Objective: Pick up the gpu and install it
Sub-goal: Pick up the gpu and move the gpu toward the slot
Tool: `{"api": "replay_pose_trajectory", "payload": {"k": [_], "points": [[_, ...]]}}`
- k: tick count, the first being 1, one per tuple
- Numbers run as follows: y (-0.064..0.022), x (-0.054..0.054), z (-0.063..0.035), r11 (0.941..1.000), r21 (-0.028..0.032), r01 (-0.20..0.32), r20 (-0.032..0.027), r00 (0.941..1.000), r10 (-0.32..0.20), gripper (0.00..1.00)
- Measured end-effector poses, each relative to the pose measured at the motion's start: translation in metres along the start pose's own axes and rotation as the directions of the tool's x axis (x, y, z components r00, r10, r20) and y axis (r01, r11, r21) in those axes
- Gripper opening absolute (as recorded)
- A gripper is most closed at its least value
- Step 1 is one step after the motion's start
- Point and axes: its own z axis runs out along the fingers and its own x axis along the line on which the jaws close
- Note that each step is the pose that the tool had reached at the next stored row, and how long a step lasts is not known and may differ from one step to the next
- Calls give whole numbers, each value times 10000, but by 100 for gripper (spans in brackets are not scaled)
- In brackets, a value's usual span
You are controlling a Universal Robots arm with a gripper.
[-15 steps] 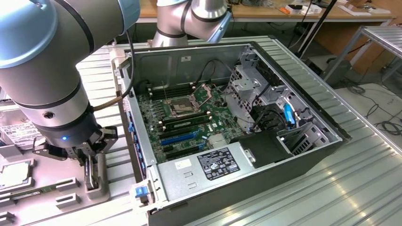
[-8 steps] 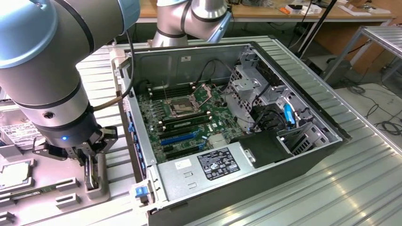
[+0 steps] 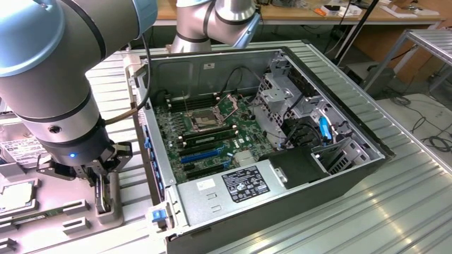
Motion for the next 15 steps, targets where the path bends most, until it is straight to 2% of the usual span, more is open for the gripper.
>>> {"api": "replay_pose_trajectory", "payload": {"k": [4, 7, 11, 15], "points": [[3, -1, -42, 10000, 0, 0, 0, 10000, 0, 27], [10, -4, -140, 10000, 0, -1, -1, 10000, 1, 27], [15, -6, -212, 10000, 0, 0, 0, 10000, 0, 27], [23, -9, -327, 10000, -1, 0, 0, 10000, 0, 27]]}}
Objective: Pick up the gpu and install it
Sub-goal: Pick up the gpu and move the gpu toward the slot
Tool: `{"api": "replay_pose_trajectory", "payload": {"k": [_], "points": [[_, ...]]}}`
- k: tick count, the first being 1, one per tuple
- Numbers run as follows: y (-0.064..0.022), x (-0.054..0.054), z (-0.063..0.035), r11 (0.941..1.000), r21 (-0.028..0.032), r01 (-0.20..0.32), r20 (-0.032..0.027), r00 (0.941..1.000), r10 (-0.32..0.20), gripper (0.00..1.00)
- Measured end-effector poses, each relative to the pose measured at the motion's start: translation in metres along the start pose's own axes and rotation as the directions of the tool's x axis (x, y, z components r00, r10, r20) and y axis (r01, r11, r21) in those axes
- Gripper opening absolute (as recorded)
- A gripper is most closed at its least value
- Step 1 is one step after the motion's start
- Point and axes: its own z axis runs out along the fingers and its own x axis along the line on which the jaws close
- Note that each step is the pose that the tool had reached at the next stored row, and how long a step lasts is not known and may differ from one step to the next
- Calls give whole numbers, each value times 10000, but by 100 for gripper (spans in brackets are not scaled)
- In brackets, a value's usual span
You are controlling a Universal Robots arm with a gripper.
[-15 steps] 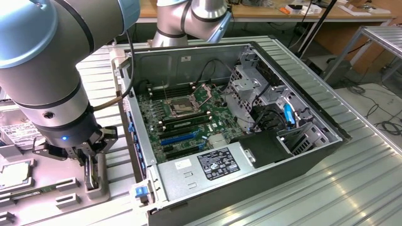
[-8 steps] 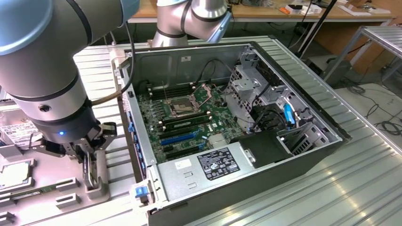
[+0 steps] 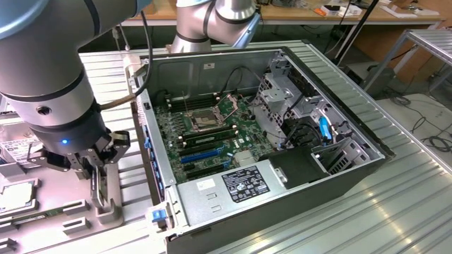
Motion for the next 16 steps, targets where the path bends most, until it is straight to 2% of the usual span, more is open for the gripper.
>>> {"api": "replay_pose_trajectory", "payload": {"k": [16], "points": [[23, -9, -339, 10000, 0, 0, 1, 10000, 0, 27]]}}
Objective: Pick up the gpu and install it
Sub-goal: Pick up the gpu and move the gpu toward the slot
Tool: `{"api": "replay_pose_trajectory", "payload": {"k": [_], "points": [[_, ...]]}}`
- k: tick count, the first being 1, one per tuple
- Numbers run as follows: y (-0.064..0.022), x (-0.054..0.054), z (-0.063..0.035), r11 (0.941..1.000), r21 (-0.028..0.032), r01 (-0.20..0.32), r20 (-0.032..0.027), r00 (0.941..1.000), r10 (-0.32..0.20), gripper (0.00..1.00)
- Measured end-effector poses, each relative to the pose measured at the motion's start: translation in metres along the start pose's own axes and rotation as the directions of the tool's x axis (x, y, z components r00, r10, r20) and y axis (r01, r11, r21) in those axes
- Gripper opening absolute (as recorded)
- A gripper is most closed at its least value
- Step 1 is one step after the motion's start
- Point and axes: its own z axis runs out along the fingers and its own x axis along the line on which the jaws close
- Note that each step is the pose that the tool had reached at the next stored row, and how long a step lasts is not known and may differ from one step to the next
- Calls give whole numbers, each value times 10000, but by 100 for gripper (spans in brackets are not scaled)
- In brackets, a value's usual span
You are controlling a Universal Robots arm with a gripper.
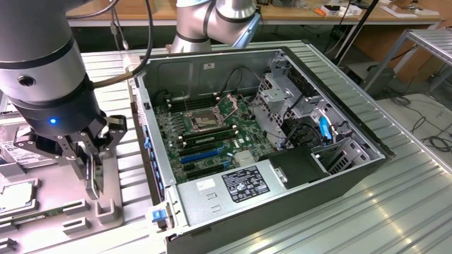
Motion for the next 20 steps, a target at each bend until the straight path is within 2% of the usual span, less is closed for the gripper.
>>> {"api": "replay_pose_trajectory", "payload": {"k": [20], "points": [[25, -10, -357, 10000, 1, 0, 0, 10000, 0, 27]]}}
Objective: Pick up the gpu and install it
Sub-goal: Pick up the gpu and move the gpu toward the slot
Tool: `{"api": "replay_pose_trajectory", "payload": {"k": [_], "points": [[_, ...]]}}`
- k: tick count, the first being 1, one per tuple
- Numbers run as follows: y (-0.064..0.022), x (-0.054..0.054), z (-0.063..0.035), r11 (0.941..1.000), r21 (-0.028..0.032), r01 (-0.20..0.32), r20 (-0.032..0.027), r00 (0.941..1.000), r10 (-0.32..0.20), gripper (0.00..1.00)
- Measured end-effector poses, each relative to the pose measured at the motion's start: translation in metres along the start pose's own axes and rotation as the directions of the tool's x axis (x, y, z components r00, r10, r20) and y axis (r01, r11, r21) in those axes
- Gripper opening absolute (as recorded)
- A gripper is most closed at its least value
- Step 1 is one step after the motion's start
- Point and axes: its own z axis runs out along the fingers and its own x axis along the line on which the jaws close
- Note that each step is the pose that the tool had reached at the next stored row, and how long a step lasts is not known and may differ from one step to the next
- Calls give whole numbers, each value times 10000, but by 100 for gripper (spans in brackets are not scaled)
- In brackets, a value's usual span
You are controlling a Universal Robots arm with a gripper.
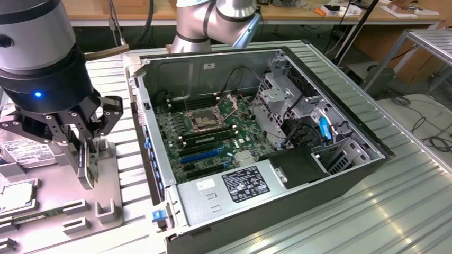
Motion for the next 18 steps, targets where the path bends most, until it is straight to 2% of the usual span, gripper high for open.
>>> {"api": "replay_pose_trajectory", "payload": {"k": [16, 18], "points": [[18, -7, -255, 10000, -1, 0, 0, 10000, 0, 27], [21, -8, -310, 10000, 0, 0, 0, 10000, 0, 27]]}}
